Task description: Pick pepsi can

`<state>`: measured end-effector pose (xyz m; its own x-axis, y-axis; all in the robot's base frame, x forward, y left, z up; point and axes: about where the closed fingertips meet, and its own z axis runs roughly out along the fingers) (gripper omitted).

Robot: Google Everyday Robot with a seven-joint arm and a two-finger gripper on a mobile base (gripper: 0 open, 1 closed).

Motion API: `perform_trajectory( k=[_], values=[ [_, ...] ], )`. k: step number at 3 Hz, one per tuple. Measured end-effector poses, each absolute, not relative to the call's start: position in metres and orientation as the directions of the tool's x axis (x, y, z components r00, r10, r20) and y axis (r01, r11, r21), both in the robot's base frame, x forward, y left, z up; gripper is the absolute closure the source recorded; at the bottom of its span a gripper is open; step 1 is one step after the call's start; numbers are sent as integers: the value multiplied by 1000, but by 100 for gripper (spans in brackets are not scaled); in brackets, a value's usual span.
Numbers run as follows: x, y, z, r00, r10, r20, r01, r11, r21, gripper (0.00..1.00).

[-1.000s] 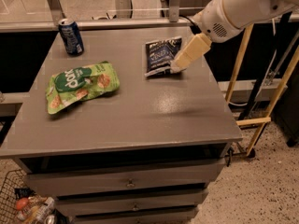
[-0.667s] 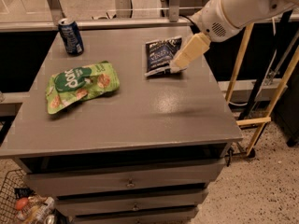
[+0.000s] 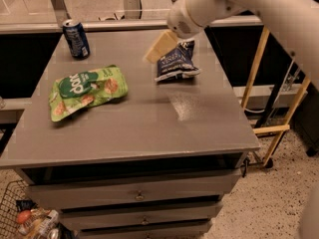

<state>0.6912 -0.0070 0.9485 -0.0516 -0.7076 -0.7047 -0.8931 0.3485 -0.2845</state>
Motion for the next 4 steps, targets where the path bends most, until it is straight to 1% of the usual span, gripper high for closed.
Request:
perform_trajectory(
  k=[1,2,3,4],
  values=[
    [717,53,940,-25,-668,-744,-900,339,-274,0],
    [739,111,931,-52,-610,-791,-880,402,-252,0],
    [744,120,923,-56,-616,-786,-886,393,-245,0],
    [761,140,907,-51,-619,-784,-889,386,-247,0]
  ],
)
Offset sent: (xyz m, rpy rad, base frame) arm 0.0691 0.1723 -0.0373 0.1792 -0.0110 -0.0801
